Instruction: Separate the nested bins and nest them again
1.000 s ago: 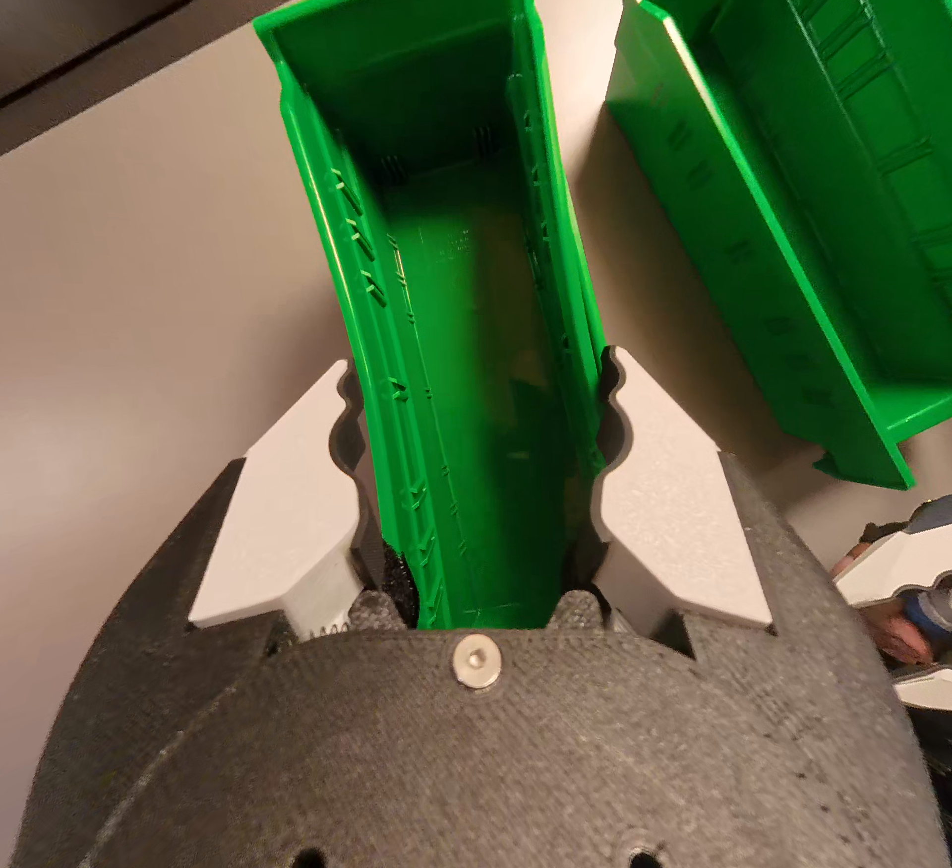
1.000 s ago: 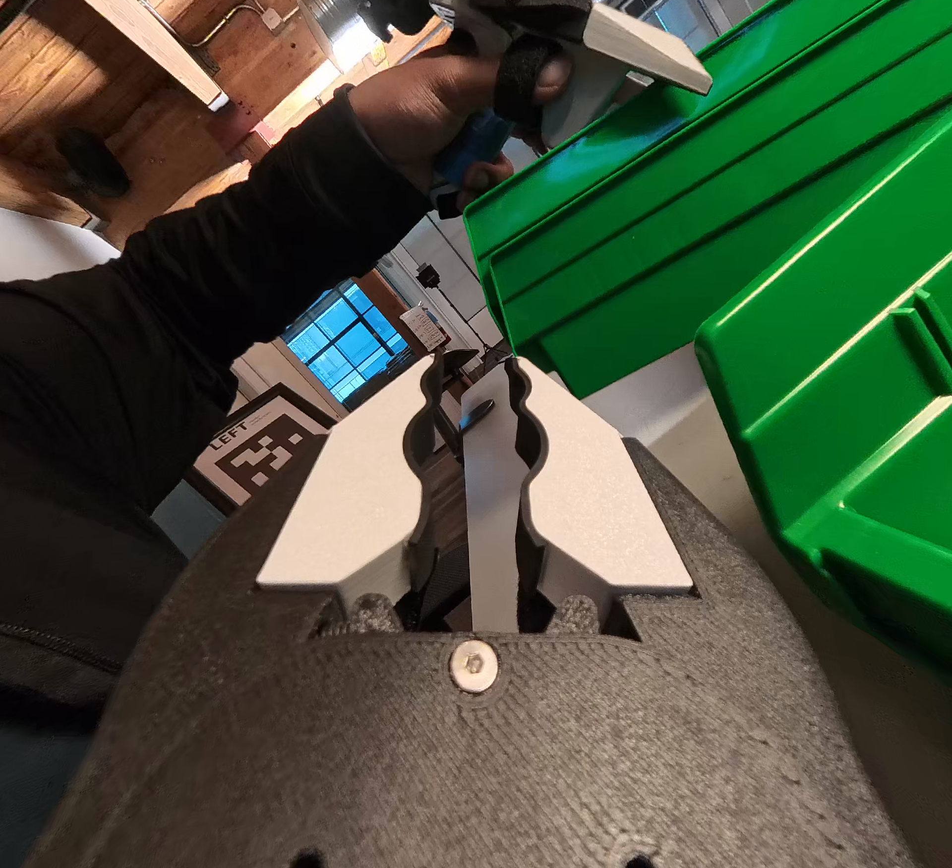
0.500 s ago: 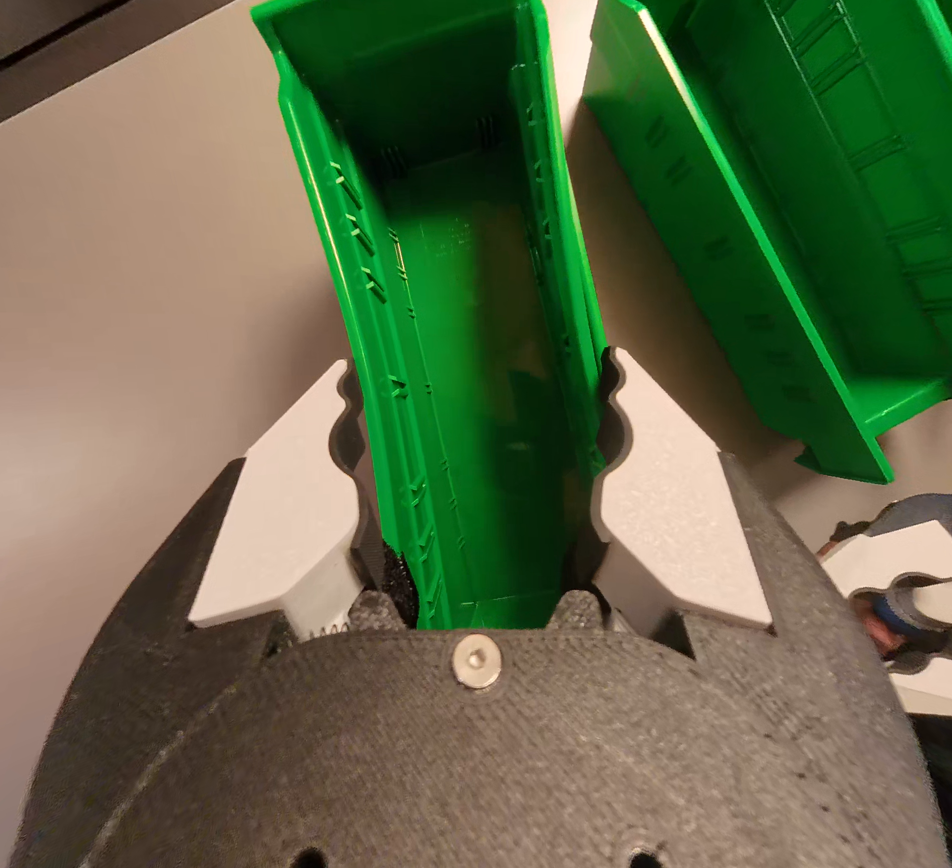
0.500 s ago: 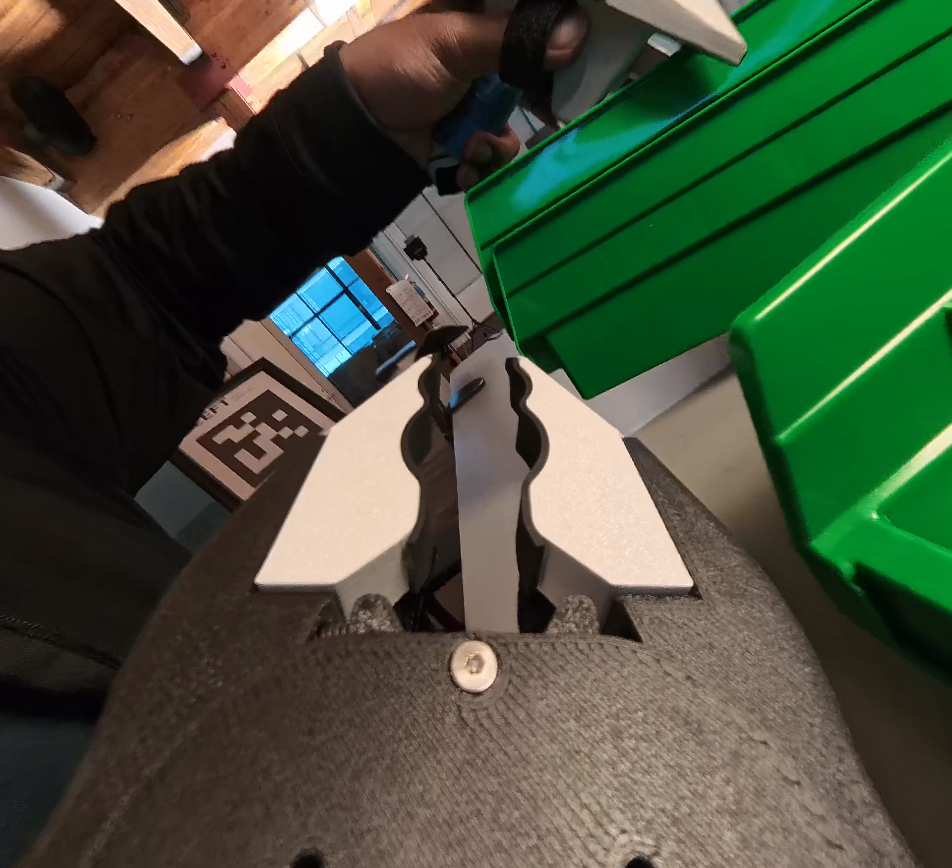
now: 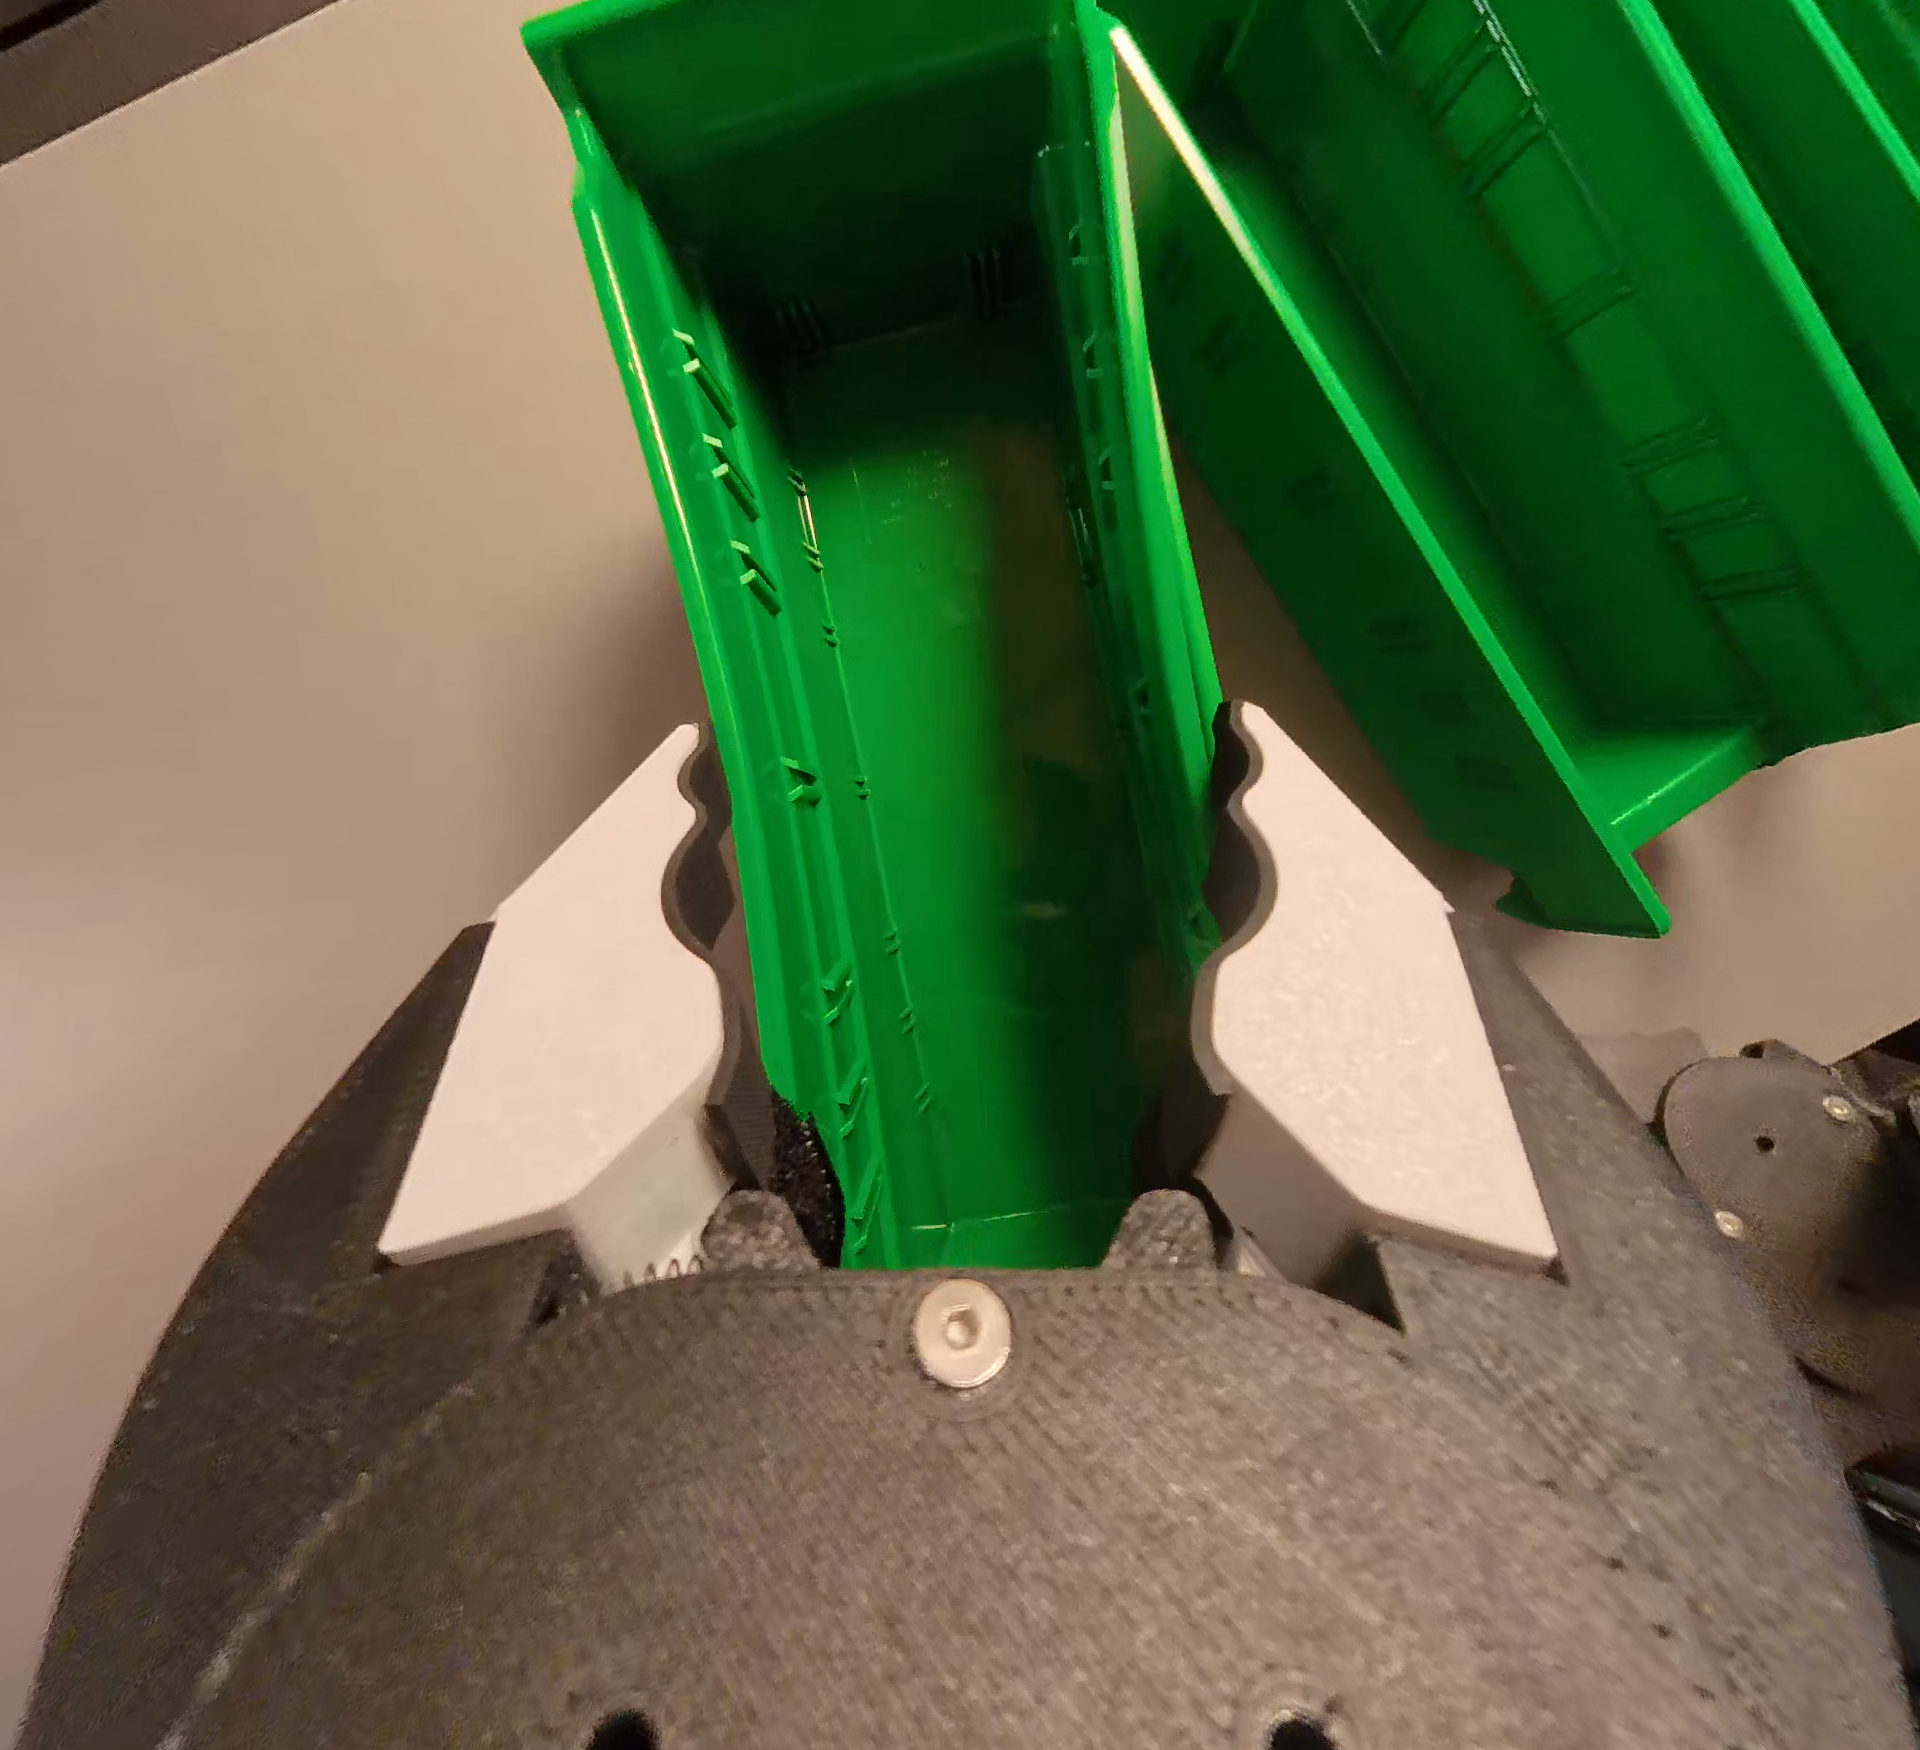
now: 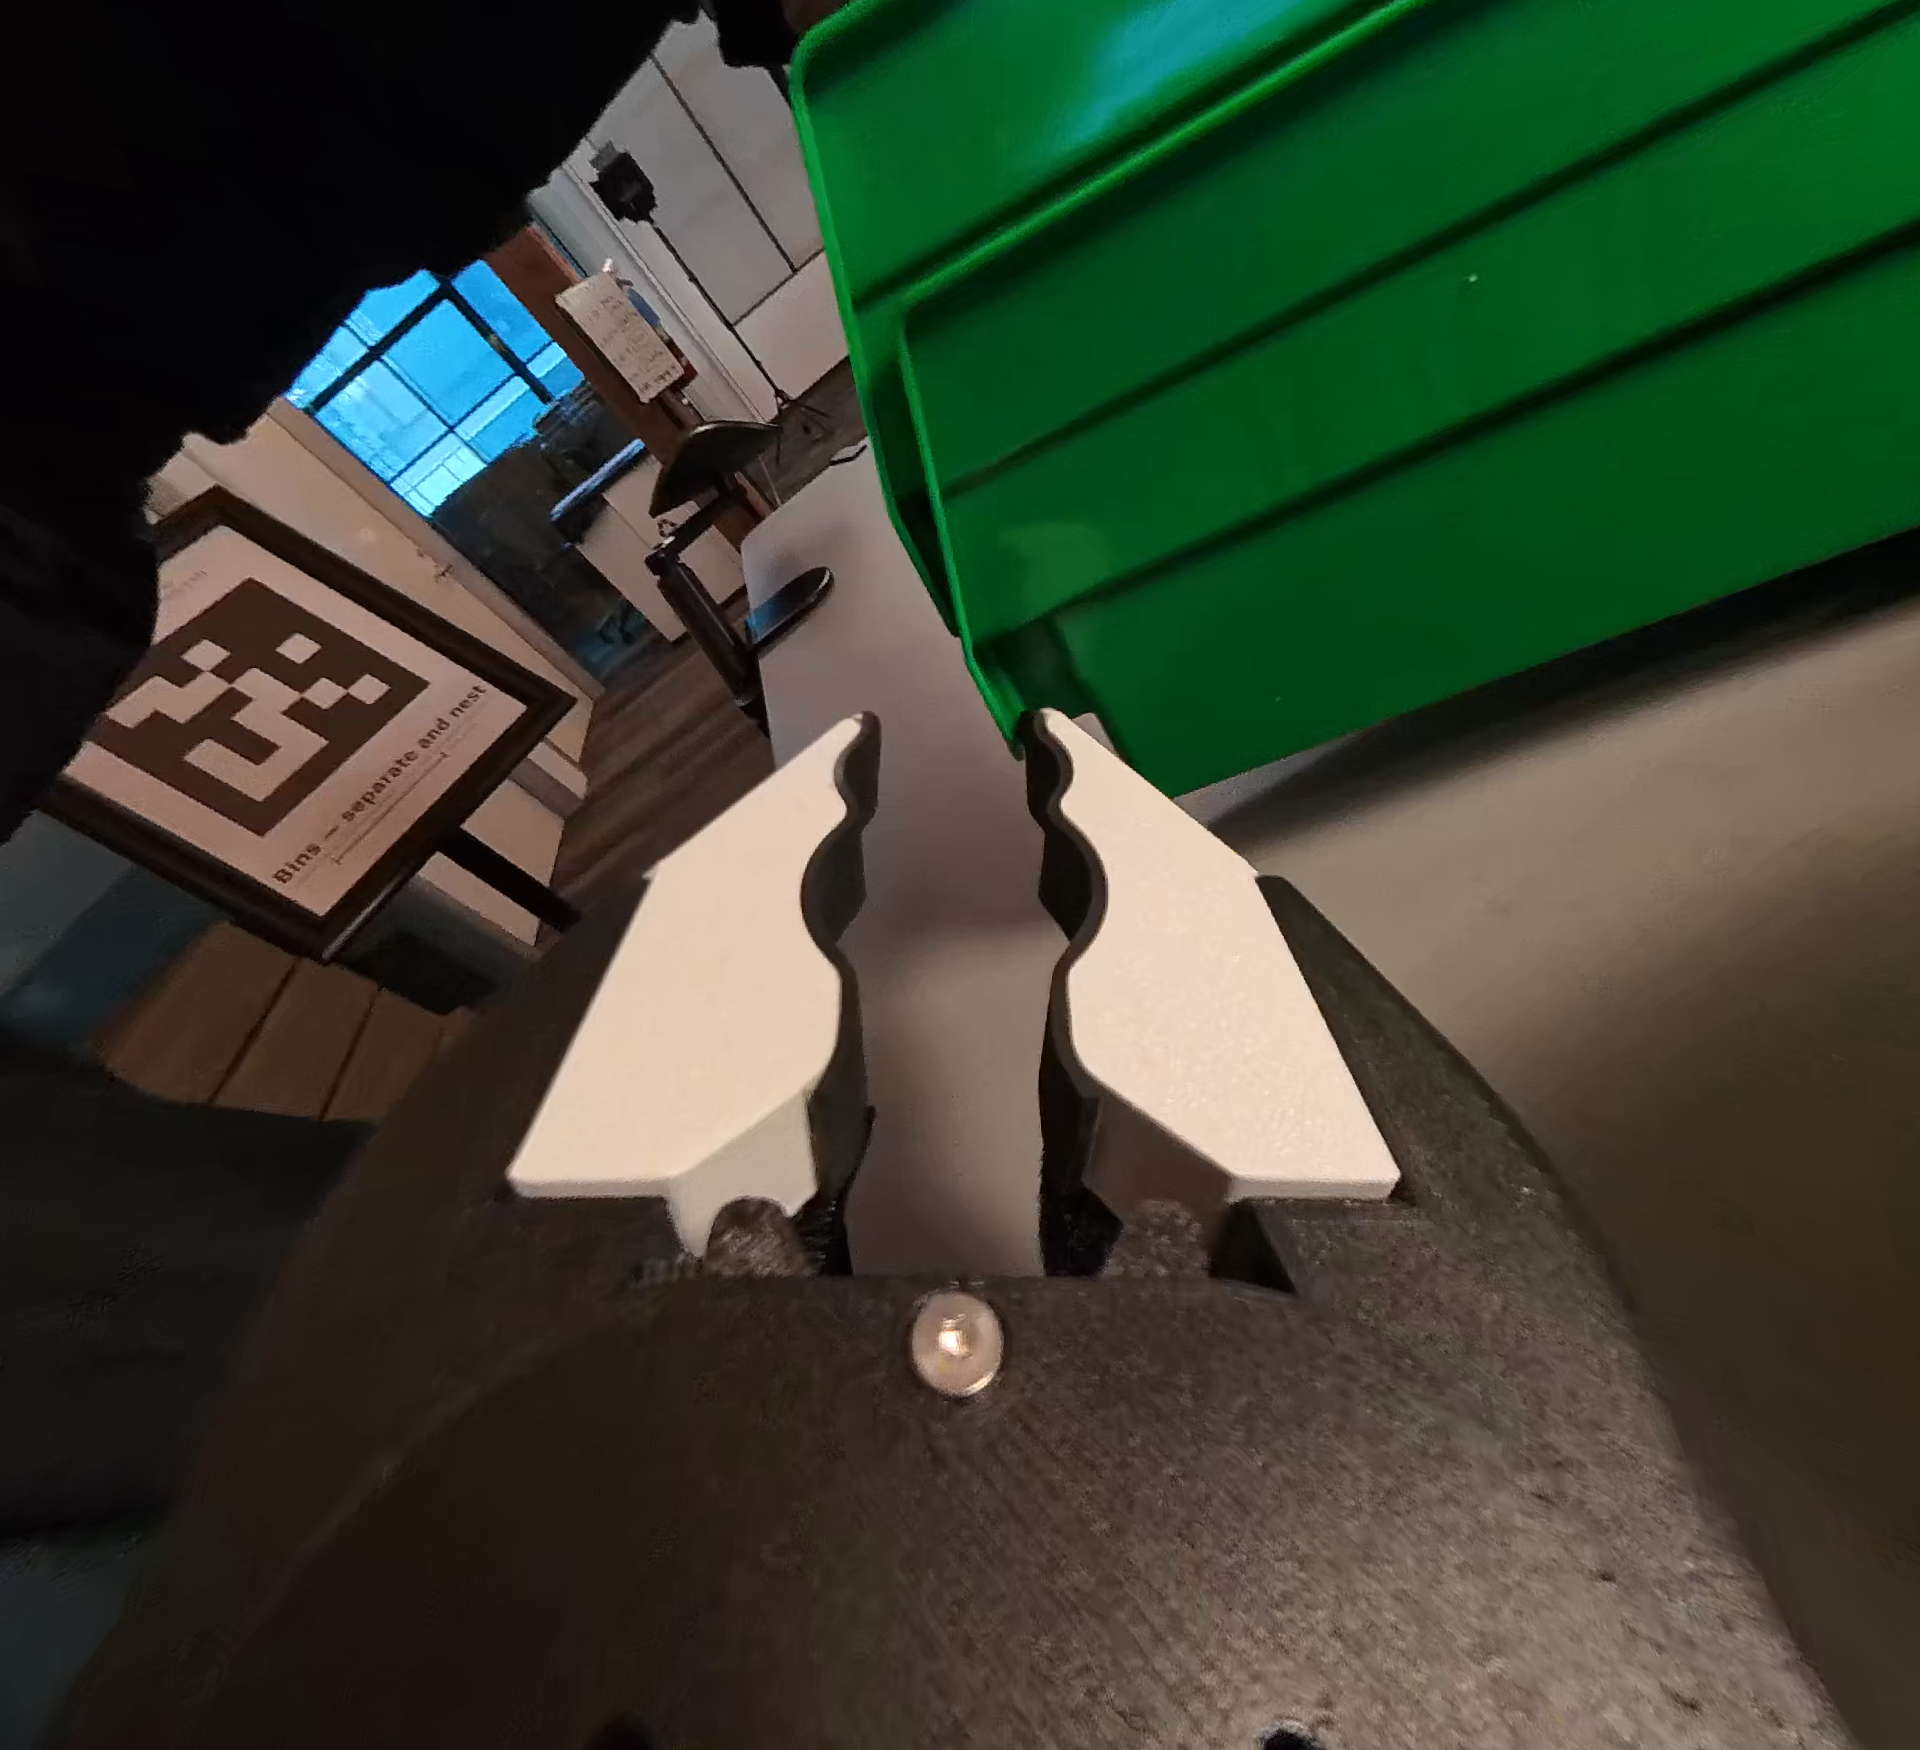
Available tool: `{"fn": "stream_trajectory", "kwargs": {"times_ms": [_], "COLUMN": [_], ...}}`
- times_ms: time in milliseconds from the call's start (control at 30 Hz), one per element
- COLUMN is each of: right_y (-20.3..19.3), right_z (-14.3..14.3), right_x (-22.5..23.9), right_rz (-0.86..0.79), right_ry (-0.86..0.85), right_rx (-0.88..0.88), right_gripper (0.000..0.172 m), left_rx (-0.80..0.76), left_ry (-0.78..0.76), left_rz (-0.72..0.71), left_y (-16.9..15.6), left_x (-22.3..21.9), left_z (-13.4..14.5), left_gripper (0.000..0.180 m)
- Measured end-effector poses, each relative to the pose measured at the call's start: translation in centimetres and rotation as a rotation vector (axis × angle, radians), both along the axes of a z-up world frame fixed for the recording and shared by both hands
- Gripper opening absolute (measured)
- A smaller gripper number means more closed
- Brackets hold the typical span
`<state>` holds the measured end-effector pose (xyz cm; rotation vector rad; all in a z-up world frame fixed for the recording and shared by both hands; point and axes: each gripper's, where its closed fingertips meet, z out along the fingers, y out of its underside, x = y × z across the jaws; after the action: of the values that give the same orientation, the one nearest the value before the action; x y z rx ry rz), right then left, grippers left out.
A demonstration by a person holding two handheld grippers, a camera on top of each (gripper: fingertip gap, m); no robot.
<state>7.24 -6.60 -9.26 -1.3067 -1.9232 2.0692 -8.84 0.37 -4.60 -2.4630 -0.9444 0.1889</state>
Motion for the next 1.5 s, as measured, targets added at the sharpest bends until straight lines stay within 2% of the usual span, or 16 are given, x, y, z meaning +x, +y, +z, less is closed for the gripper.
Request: {"fn": "stream_trajectory", "kwargs": {"times_ms": [300,533,1100,1367,1500], "right_y": [-0.4,-0.3,1.4,1.7,1.9], "right_z": [0.0,-1.0,-3.0,-3.0,-3.3], "right_x": [-1.0,-1.3,-1.7,-1.7,-1.6], "right_rz": [-0.039,-0.059,-0.098,-0.103,-0.111], "right_ry": [0.029,0.002,-0.135,-0.151,-0.167], "right_rx": [0.048,0.124,0.164,0.141,0.144], "right_gripper": [0.007,0.006,0.008,0.006,0.007], "left_rx": [0.015,0.018,0.058,0.103,0.135], "left_ry": [0.001,-0.015,-0.033,-0.014,0.008], "left_rz": [0.019,0.017,0.031,0.036,0.038], "left_y": [-0.6,-1.0,-1.5,-1.2,-1.6], "left_x": [-0.2,-0.4,-0.7,-1.2,-1.5], "left_z": [0.1,0.1,0.9,2.4,4.3], "left_gripper": [0.092,0.092,0.093,0.094,0.094]}}
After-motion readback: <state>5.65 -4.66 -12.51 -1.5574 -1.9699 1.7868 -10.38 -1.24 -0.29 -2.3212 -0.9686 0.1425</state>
